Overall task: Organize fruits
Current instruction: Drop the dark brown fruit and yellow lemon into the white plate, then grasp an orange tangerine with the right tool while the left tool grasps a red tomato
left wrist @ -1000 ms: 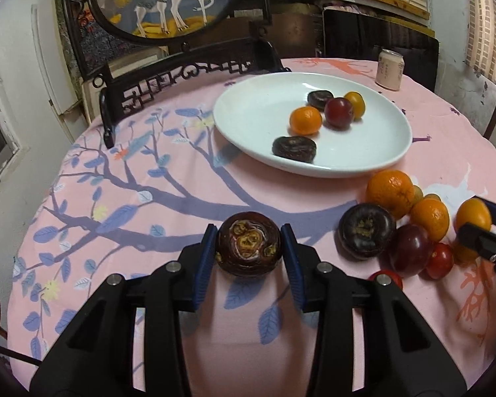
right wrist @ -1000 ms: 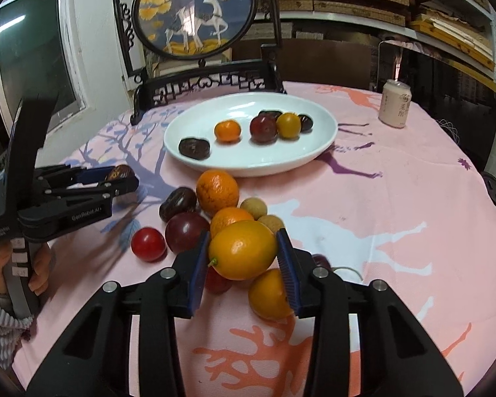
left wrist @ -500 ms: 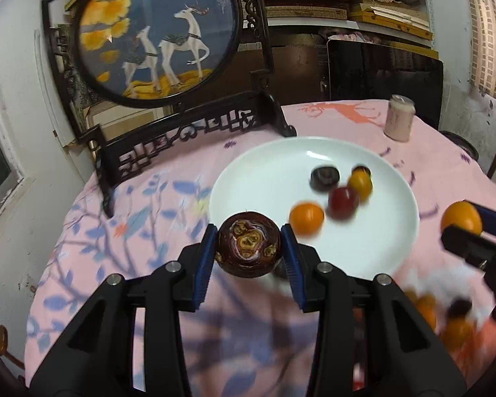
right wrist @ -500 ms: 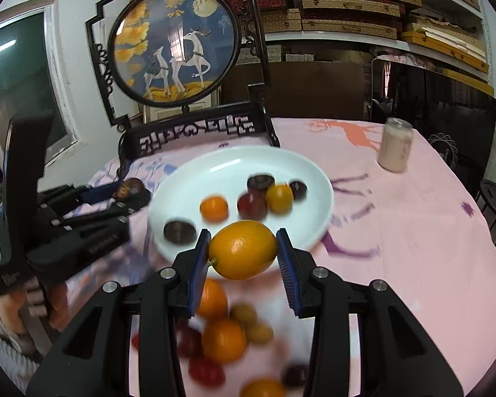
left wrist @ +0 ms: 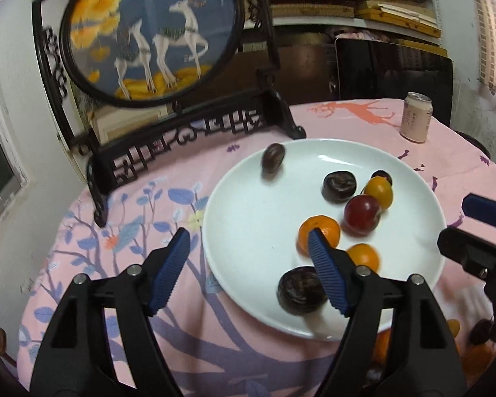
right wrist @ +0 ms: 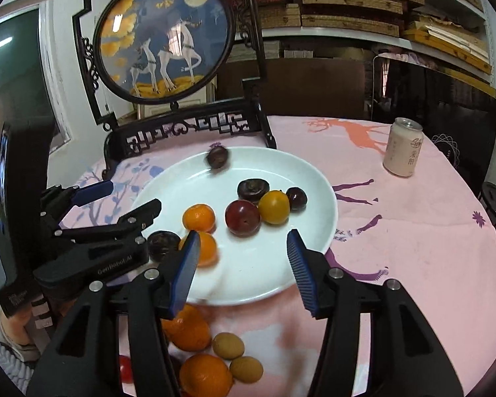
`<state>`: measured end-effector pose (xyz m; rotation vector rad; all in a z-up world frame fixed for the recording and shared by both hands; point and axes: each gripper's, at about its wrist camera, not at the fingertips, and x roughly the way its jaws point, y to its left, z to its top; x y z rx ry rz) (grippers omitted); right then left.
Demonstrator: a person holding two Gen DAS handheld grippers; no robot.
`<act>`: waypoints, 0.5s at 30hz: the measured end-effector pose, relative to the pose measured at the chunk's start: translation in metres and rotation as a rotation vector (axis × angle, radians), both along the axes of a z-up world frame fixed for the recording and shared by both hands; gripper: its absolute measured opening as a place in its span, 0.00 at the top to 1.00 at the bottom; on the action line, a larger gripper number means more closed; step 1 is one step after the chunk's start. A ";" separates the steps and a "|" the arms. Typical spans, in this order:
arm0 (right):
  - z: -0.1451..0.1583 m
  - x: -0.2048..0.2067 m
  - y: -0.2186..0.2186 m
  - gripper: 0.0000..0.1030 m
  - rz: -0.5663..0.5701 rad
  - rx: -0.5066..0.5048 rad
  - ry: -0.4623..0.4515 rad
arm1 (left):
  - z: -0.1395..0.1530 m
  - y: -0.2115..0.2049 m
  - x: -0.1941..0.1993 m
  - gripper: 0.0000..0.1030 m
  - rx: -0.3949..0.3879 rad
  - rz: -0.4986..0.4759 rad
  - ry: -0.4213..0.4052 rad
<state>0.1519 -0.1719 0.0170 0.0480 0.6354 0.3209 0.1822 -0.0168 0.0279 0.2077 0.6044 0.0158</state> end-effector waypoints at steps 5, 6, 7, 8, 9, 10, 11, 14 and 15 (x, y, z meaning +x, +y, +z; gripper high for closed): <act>0.004 -0.026 -0.001 0.47 0.015 0.003 -0.020 | 0.011 -0.003 -0.021 0.25 0.009 -0.001 -0.042; 0.004 -0.030 -0.001 0.47 0.017 0.003 -0.023 | 0.013 -0.002 -0.024 0.22 0.007 -0.001 -0.047; 0.003 -0.039 -0.002 0.47 0.021 0.004 -0.027 | 0.014 -0.002 -0.029 0.20 0.008 0.004 -0.057; 0.002 -0.045 -0.004 0.44 0.025 0.005 -0.026 | 0.016 -0.001 -0.037 0.17 0.014 0.013 -0.073; 0.000 -0.053 -0.006 0.43 0.028 0.008 -0.021 | 0.016 0.000 -0.043 0.16 0.021 0.018 -0.083; -0.002 -0.060 -0.008 0.42 0.030 0.010 -0.016 | 0.016 0.000 -0.050 0.16 0.027 0.019 -0.088; -0.006 -0.069 -0.011 0.42 0.032 0.015 -0.007 | 0.016 0.000 -0.055 0.16 0.028 0.016 -0.088; -0.013 -0.090 -0.016 0.42 0.035 0.021 0.014 | 0.013 0.003 -0.074 0.16 0.023 0.019 -0.078; -0.015 -0.097 -0.017 0.42 0.034 0.019 0.016 | 0.011 0.005 -0.081 0.16 0.021 0.023 -0.075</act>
